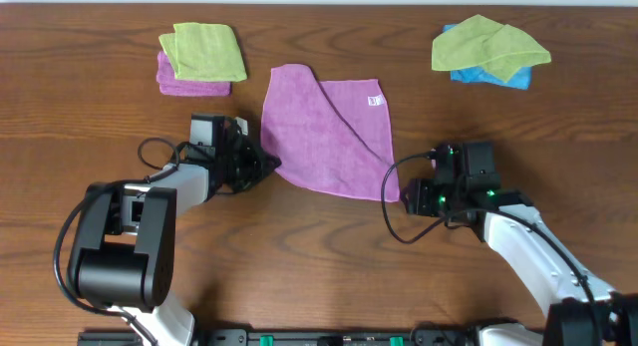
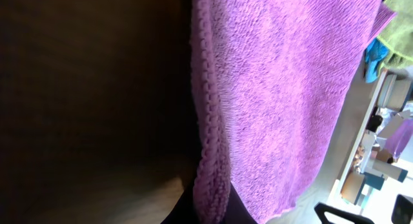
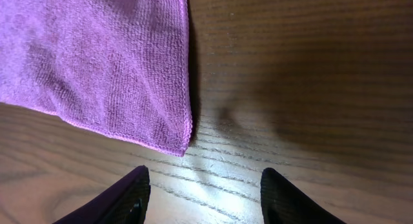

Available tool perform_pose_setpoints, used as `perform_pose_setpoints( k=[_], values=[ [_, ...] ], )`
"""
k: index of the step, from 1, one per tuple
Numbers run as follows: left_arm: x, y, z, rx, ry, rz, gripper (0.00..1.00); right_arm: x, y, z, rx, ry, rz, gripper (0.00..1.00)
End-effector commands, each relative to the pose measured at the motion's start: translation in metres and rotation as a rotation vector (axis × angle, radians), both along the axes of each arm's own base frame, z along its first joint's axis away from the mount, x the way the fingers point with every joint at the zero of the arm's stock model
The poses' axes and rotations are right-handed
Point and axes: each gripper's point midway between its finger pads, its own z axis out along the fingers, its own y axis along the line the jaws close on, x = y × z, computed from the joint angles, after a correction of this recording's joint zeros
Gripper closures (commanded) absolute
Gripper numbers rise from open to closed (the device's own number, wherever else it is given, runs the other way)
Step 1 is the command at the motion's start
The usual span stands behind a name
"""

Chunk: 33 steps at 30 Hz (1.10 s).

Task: Fold the cloth
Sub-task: 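Grasp the cloth's near left and right corners with both grippers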

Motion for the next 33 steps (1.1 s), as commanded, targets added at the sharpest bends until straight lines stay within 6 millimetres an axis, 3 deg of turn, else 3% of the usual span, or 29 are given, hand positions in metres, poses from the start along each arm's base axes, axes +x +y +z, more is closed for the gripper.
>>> perform_pose_setpoints(
  k=[1, 7, 18, 27, 31, 33],
  values=[
    [-0.011, -0.003, -0.006, -0.014, 0.044, -0.024, 0.94, -0.003, -0.001, -0.013, 0.005, 0.039, -0.018, 0.45],
    [-0.027, -0.006, -0.009, -0.027, 0.094, -0.067, 0.94, 0.006, 0.014, -0.033, 0.095, 0.070, -0.016, 0.45],
    [-0.045, -0.009, -0.011, -0.050, 0.154, -0.114, 0.94, 0.007, 0.024, -0.035, 0.155, 0.085, -0.009, 0.43],
    [-0.046, -0.009, -0.011, -0.049, 0.157, -0.114, 0.94, 0.006, 0.026, -0.040, 0.153, 0.097, -0.005, 0.44],
    [-0.046, -0.009, -0.011, -0.049, 0.157, -0.114, 0.94, 0.002, 0.033, -0.053, 0.149, 0.123, 0.015, 0.48],
    [-0.046, -0.009, -0.011, -0.049, 0.157, -0.114, 0.94, 0.001, 0.033, -0.057, 0.146, 0.133, 0.016, 0.56]
  ],
)
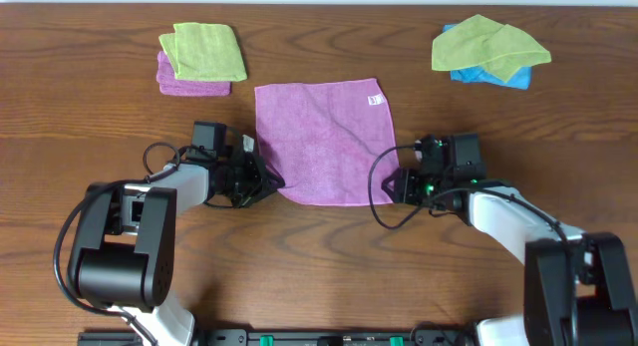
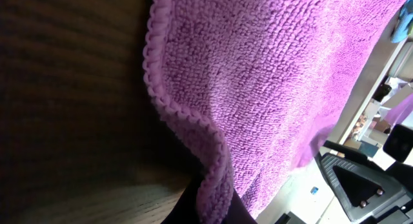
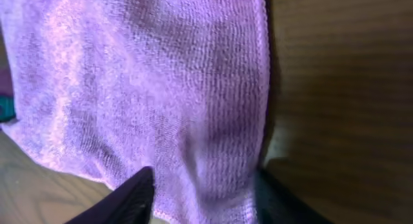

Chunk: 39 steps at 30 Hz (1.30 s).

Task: Fold the cloth
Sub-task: 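Grasp the cloth's near left and right corners with both grippers, then lift the near edge and fold it forward over the far half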

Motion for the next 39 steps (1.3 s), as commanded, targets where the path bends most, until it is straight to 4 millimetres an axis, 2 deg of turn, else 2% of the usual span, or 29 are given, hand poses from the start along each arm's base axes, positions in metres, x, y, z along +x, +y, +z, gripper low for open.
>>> perform_pose_setpoints(
  k=[1, 3, 5, 6, 10, 15, 18, 23, 30, 35, 39],
  values=[
    [-0.004, -0.002, -0.003, -0.004, 0.006, -0.021, 0.94, -0.025, -0.005, -0.032, -0.050, 0.119, -0.010, 0.62],
    [-0.004, -0.002, -0.004, -0.004, 0.005, -0.021, 0.94, -0.024, -0.007, -0.033, -0.061, 0.117, -0.014, 0.76],
    [-0.004, -0.002, -0.004, -0.003, 0.004, -0.022, 0.94, -0.024, -0.008, -0.033, -0.062, 0.118, -0.018, 0.94],
    [-0.005, -0.002, -0.004, -0.003, 0.001, -0.027, 0.94, -0.023, -0.009, -0.033, -0.061, 0.117, -0.022, 0.99],
    [-0.010, -0.003, -0.003, -0.008, -0.004, -0.062, 0.94, -0.023, -0.013, -0.026, -0.052, 0.116, -0.035, 0.99],
    [-0.027, -0.003, -0.004, -0.017, 0.045, -0.101, 0.94, -0.029, -0.016, 0.000, -0.056, 0.090, -0.036, 0.99],
    [-0.034, -0.004, 0.000, -0.023, 0.061, -0.115, 0.94, -0.037, -0.024, 0.011, -0.099, 0.091, -0.052, 0.99],
    [-0.049, -0.001, 0.017, -0.010, 0.074, -0.142, 0.94, -0.053, -0.032, 0.022, -0.142, 0.101, -0.041, 0.99],
    [-0.065, 0.005, 0.046, 0.030, 0.068, -0.146, 0.94, -0.069, -0.033, 0.030, -0.138, 0.135, -0.037, 0.99],
    [-0.059, 0.014, 0.060, 0.089, 0.032, -0.076, 0.94, -0.055, -0.033, 0.055, -0.130, 0.009, -0.059, 0.99],
    [-0.046, 0.019, 0.063, 0.126, -0.010, -0.029, 0.94, -0.036, -0.036, 0.063, -0.142, -0.079, -0.079, 0.99]
  ],
)
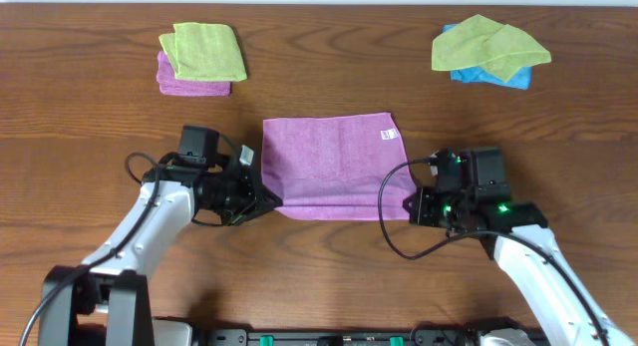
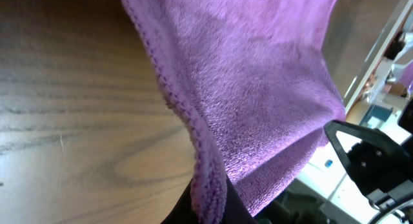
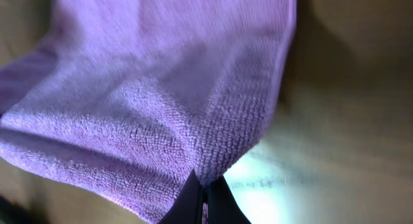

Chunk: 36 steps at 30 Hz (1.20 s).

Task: Fold the cloth
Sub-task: 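Lift the near edge and fold it forward over the far half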

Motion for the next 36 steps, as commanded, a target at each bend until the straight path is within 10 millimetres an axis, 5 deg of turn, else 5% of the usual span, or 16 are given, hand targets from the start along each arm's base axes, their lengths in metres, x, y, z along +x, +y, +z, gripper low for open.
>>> perform_pose_setpoints(
  k=[1, 19, 36],
  values=[
    [0.013, 0.016, -0.008, 0.098, -0.021, 0.076, 0.94, 0.015, -0.020, -0.003, -0.103, -0.056, -0.063, 0.99],
    [0.097, 0.035, -0.014, 0.199, -0.288, 0.247, 0.94, 0.097, -0.014, -0.010, -0.166, -0.291, -0.104, 0.99],
    [0.154, 0.040, -0.025, 0.193, -0.428, 0.367, 0.94, 0.162, -0.013, -0.016, -0.268, -0.338, -0.085, 0.99]
  ],
)
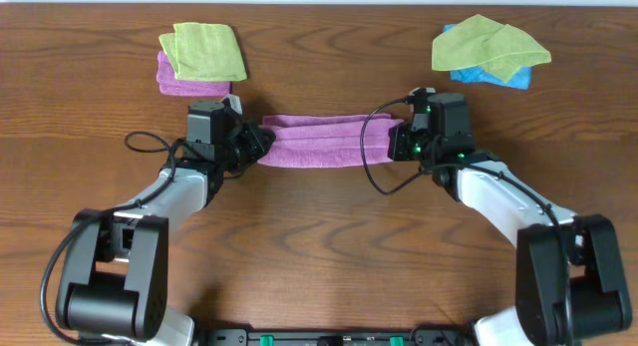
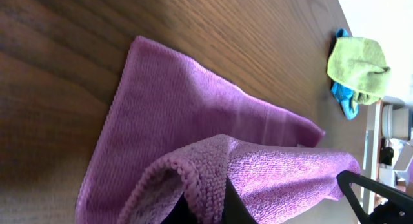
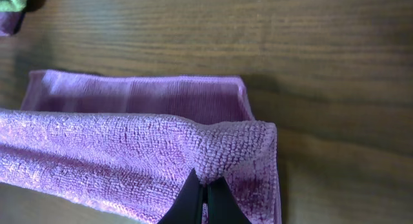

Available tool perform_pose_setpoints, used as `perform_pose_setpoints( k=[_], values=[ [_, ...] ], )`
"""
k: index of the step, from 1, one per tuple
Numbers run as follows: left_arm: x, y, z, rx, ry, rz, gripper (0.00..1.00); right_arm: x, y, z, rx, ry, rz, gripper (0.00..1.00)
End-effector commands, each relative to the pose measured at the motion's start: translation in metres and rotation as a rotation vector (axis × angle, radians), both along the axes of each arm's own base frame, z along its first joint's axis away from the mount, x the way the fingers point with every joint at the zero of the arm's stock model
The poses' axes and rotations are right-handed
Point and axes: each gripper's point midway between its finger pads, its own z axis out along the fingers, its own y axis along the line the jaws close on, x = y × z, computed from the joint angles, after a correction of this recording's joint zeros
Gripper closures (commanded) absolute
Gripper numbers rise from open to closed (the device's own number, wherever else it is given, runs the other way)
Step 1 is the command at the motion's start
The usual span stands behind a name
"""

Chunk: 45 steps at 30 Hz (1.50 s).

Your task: Fold the cloth

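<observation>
The purple cloth [image 1: 324, 142] is a narrow band across the middle of the table, its near edge lifted and carried over the part still lying flat. My left gripper [image 1: 255, 144] is shut on the cloth's left corner [image 2: 206, 166]. My right gripper [image 1: 399, 142] is shut on the right corner [image 3: 226, 146]. In both wrist views the held edge hangs above the flat layer [image 3: 135, 95] of the same cloth [image 2: 187, 101].
A green cloth on a folded purple one [image 1: 199, 55] lies at the back left. A green cloth over a blue one [image 1: 488, 49] lies at the back right. Cables loop from both arms over the wooden table [image 1: 319, 256].
Both grippers moved away from the near side toward the back of the table, carrying the cloth's near edge over its far part. The cloth now shows as a thin band.
At first the cloth lay askew with one corner folded over, my left gripper on its left edge and the right gripper open beside its near right corner. Then it lay flat and square with both grippers at the near corners. Both then held those corners lifted, now carried backward.
</observation>
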Motion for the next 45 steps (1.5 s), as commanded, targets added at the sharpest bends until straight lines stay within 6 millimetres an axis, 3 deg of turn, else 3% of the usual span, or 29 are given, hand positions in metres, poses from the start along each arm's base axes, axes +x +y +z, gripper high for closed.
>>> perform_pose_setpoints(
  k=[1, 16, 25, 28, 30, 33, 38, 41, 45],
  values=[
    [0.017, 0.023, -0.010, 0.063, -0.007, 0.104, 0.94, 0.017, -0.030, 0.000, -0.127, -0.044, -0.096, 0.99],
    [0.058, 0.011, -0.029, 0.073, -0.040, 0.096, 0.94, 0.033, -0.037, -0.020, -0.168, -0.075, -0.130, 0.99],
    [0.059, 0.012, -0.040, 0.102, -0.024, 0.091, 0.94, 0.038, -0.039, -0.022, -0.177, -0.090, -0.139, 0.99],
    [0.058, 0.013, -0.041, 0.113, -0.026, 0.086, 0.78, 0.037, -0.039, -0.023, -0.177, -0.089, -0.139, 0.95],
    [0.058, 0.013, -0.041, 0.119, -0.029, 0.080, 0.51, 0.037, -0.039, -0.023, -0.177, -0.089, -0.139, 0.81],
    [0.058, 0.011, -0.040, 0.112, -0.030, 0.074, 0.50, 0.037, -0.039, -0.023, -0.177, -0.088, -0.139, 0.76],
    [0.058, 0.011, -0.028, 0.115, -0.060, 0.050, 0.22, 0.036, -0.039, -0.021, -0.177, -0.087, -0.139, 0.63],
    [0.058, 0.014, -0.016, 0.132, -0.083, 0.041, 0.03, 0.036, -0.039, -0.012, -0.174, -0.097, -0.140, 0.47],
    [0.054, 0.017, 0.008, 0.147, -0.113, 0.035, 0.03, 0.031, -0.040, 0.005, -0.168, -0.109, -0.144, 0.34]
  ],
)
